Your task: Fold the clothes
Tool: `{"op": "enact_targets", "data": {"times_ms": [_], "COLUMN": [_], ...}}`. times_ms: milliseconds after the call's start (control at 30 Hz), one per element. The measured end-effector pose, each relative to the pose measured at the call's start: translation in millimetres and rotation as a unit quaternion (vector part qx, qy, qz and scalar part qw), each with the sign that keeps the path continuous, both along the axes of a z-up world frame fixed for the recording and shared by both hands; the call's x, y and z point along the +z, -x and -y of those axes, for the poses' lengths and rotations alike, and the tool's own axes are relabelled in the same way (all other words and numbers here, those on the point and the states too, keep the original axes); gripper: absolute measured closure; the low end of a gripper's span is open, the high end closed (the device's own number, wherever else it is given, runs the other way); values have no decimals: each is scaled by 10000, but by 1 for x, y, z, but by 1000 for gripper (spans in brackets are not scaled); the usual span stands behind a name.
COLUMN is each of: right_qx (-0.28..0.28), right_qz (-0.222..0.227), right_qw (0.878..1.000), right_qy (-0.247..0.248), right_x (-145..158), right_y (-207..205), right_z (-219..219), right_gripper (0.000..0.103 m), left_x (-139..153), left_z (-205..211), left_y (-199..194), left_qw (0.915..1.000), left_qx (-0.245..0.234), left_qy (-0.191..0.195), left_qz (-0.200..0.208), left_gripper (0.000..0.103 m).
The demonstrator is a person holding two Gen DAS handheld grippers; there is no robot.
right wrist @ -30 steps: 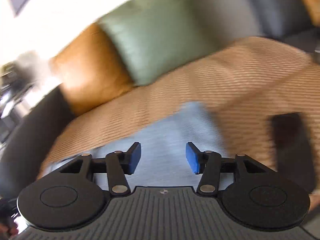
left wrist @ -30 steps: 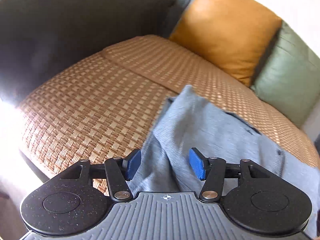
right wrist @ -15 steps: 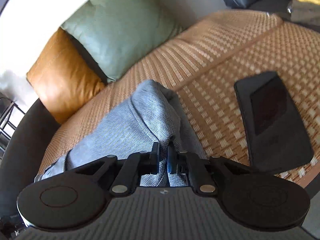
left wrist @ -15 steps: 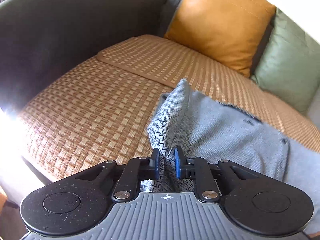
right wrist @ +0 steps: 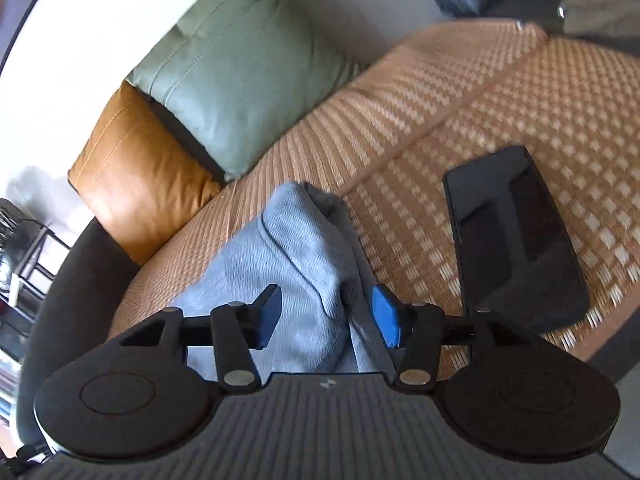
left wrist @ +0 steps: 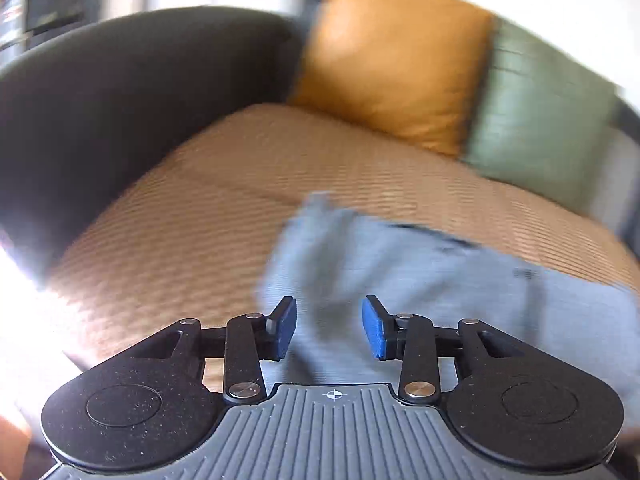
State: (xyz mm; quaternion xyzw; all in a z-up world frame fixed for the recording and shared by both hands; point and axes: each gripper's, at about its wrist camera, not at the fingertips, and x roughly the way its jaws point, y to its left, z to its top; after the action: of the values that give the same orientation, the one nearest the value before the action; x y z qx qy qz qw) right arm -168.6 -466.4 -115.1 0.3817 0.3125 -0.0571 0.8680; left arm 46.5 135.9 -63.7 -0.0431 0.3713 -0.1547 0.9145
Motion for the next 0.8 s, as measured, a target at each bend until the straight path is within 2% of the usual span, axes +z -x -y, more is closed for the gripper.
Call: {"op": "enact_targets", "data": {"times_ms": [67, 133, 233, 333, 400, 500, 533, 667, 767, 800], "right_qx": [231, 372, 422, 264, 98, 107, 146, 566, 889, 858], "right_qz": [-181, -252, -190, 11, 108, 103, 64, 57, 54, 64], "right_qw": [9996, 9990, 9975, 9939, 9949, 9969, 9973, 9965, 9942, 9945], "right_qy": [-27, -51, -542, -1072, -1001, -774, -723, -606, -603, -598], "right_x": [-4, -9, -22, -32, -29, -25, -26, -27, -30, -30], "right_y": [-2, -5, -8, -8, -7, -10, -11, -21, -30, -32], "right_z": [1, 0, 7, 17, 21, 25, 27, 24, 18, 17], "right_gripper": [47, 46, 46, 48, 48, 40, 40, 43, 45, 45], "left_x": [6, 2, -10, -25, -38, -62, -66, -59, -42, -38], "left_z": [22, 46, 80, 104, 113, 115, 113, 112, 106, 107], "left_y": [4, 3, 3, -2, -7, -12, -10, -9, -7, -6], "left_qw": [9979, 9919, 9846, 9835, 9847, 9832, 9839, 9834, 9806, 9815], "left_qx": [-564, -1013, -1382, -1446, -1411, -1441, -1484, -1479, -1486, -1487], "left_qy": [306, 680, 921, 843, 661, 451, 476, 436, 822, 808], "left_qz": [-91, -347, -547, -683, -774, -1022, -871, -952, -976, -897], "left_gripper": [51, 50, 50, 50, 50, 50, 51, 49, 47, 46]}}
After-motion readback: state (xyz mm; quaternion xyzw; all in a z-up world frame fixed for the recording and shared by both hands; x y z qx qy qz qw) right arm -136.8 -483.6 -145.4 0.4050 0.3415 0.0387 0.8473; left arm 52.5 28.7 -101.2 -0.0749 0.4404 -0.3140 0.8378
